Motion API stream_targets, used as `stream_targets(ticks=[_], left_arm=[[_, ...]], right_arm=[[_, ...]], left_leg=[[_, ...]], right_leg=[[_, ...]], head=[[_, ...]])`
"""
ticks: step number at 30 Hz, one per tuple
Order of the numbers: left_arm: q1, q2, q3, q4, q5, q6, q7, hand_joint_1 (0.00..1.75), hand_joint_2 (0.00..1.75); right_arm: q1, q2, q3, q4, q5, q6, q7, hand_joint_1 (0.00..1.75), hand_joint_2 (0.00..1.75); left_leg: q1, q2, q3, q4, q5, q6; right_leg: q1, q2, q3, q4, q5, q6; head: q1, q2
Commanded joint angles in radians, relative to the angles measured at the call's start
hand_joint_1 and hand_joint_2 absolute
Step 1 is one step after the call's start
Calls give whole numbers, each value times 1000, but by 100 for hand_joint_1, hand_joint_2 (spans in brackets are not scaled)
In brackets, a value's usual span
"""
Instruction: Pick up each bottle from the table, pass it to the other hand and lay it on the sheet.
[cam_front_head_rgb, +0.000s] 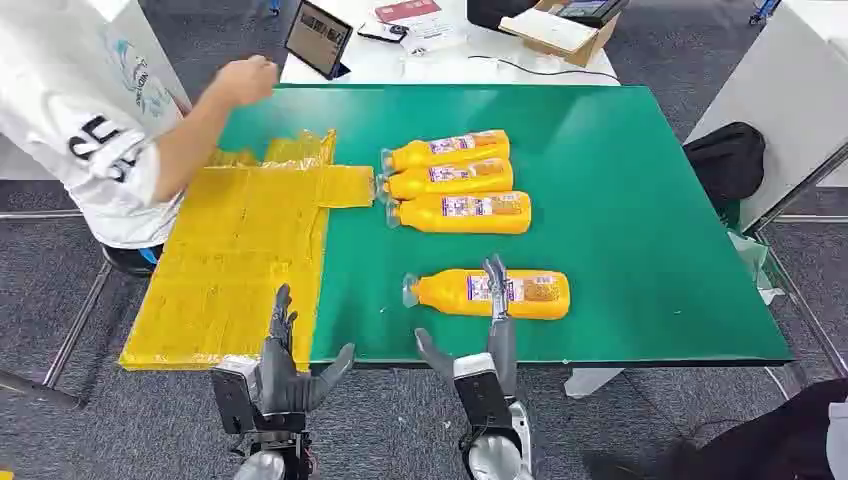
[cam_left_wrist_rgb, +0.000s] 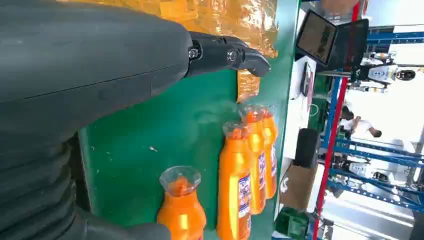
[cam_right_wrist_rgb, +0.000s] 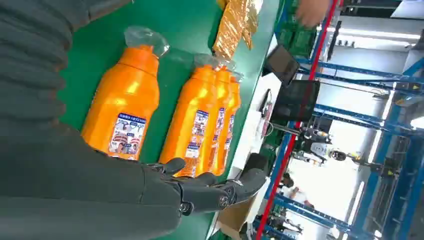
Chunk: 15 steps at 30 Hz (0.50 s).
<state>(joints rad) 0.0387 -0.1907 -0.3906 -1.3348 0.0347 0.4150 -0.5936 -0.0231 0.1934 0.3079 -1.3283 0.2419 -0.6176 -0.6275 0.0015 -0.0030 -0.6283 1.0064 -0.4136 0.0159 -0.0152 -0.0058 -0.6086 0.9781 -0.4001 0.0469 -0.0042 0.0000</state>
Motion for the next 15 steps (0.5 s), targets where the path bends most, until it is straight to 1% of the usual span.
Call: stream_targets(ticks=[1, 4, 6, 7, 8, 15], left_arm=[[-25, 6, 5, 53, 5, 2, 5, 0, 175], [-28, 7, 4, 54, 9, 0, 5, 0, 175], [-28, 7, 6, 56, 12, 0, 6, 0, 175], [-28, 7, 6, 57, 13, 0, 6, 0, 175], [-27, 7, 5, 57, 13, -1, 6, 0, 175], [-27, 7, 5, 60, 10, 3, 3, 0, 175]], right_arm=[[-22, -7, -9, 29, -3, 4, 5, 0, 175], [-30, -15, -4, 40, 5, 4, 13, 0, 175], [-34, -21, -1, 44, 15, 8, 24, 0, 175], [-33, -23, -1, 44, 16, 9, 25, 0, 175], [-32, -24, -2, 43, 17, 10, 26, 0, 175], [-32, -24, -4, 43, 20, 11, 27, 0, 175]], left_leg=[[0, 0, 2, -1, -1, 0], [0, 0, 6, -1, -2, -1], [0, 0, 4, -1, -1, -1], [0, 1, 7, -1, -2, -1], [0, 0, 3, -1, -1, -1], [1, 0, 6, -1, -2, -1]], right_leg=[[0, 0, 2, -1, -1, -1], [0, 0, 6, -1, -2, -2], [0, 0, 4, -1, -1, -1], [1, 1, 7, -1, -2, -2], [0, 0, 3, -1, -1, -1], [1, 1, 6, -1, -2, -2]], head=[[0, 0], [0, 0], [0, 0], [0, 0], [0, 0], [0, 0]])
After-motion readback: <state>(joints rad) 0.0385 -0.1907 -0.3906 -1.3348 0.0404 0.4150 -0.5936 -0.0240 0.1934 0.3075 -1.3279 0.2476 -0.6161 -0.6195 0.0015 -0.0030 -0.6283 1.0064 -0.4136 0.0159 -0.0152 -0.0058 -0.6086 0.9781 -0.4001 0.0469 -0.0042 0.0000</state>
